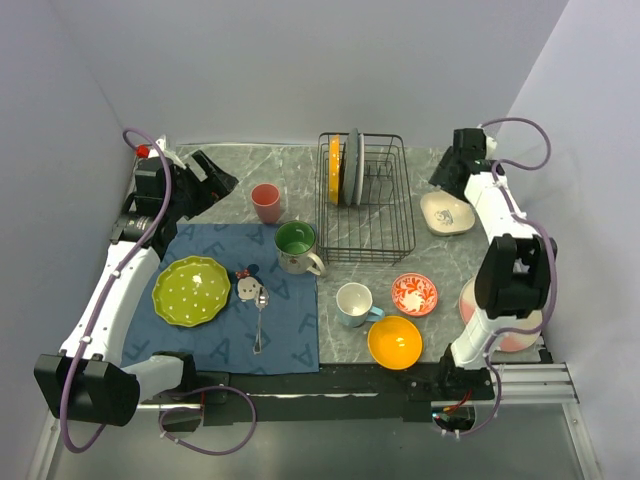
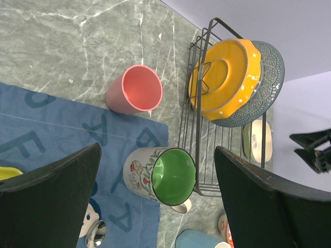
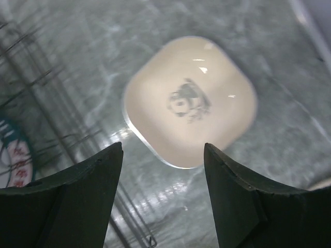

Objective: Load the mixed dishes into the dish rack
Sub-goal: Grab a plate with the right arm

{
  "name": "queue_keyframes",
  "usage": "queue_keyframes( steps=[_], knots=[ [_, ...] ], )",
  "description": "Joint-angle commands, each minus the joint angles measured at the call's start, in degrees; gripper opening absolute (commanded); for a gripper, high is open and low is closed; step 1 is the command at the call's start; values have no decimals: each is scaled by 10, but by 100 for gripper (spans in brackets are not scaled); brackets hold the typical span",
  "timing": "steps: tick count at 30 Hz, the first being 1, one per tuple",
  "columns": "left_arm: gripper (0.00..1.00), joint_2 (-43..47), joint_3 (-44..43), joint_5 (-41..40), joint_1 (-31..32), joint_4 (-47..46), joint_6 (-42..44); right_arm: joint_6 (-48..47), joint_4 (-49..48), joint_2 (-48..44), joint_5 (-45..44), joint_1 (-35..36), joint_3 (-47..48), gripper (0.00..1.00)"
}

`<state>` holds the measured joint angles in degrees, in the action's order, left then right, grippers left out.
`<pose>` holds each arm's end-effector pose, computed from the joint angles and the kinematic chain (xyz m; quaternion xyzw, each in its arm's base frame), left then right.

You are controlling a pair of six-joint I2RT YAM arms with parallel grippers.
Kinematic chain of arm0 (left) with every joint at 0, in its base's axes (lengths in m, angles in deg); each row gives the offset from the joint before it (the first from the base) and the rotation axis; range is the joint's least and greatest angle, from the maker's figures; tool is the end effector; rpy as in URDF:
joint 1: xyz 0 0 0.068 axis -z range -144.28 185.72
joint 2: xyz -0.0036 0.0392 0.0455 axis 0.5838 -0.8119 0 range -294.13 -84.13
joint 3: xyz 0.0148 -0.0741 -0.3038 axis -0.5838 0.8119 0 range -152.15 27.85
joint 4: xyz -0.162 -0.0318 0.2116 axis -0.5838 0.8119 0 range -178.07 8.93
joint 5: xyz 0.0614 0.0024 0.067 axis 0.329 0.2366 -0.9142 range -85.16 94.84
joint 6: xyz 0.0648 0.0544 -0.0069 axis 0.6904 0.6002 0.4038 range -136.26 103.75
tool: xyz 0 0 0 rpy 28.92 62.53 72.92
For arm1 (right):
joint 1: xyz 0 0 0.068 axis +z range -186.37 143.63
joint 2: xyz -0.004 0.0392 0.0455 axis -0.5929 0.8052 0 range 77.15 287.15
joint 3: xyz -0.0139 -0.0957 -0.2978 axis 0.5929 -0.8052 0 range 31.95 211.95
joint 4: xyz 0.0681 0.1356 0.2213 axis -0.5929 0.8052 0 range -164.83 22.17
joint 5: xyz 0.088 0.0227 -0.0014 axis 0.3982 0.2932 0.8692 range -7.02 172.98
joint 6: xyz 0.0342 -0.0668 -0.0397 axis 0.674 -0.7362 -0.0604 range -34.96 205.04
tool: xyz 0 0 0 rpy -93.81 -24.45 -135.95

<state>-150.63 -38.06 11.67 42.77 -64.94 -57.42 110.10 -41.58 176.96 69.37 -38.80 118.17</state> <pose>0.2835 -0.0440 0.3914 -0.2140 0.8087 -0.2684 0.4776 0.4305 -0.0358 0.3066 0.2617 0.8866 -0.0364 0.3797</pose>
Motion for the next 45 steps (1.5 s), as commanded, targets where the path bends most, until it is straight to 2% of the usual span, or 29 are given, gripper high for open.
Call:
queue_keyframes(
  steps=[1, 10, 19, 26, 38, 43, 45],
  knots=[
    [97, 14, -8, 2, -2, -18, 6, -38, 15, 60, 76, -5, 33, 71],
    [97, 14, -8, 1, -3, -18, 6, -88, -10, 122, 173, -3, 25, 67],
    [97, 8, -12, 6, -3, -17, 5, -92, 18, 173, 162, 0, 49, 63],
    [97, 7, -10, 6, -3, -18, 3, -88, 28, 164, 143, 4, 52, 38],
    [97, 9, -6, 3, -3, -17, 4, -79, 36, 123, 126, 4, 48, 33],
    [97, 13, -4, 0, -3, -15, 5, -75, 30, 107, 126, 4, 41, 25],
    [97, 14, -4, 1, -3, -16, 5, -74, 32, 105, 126, 4, 43, 18]
  ],
)
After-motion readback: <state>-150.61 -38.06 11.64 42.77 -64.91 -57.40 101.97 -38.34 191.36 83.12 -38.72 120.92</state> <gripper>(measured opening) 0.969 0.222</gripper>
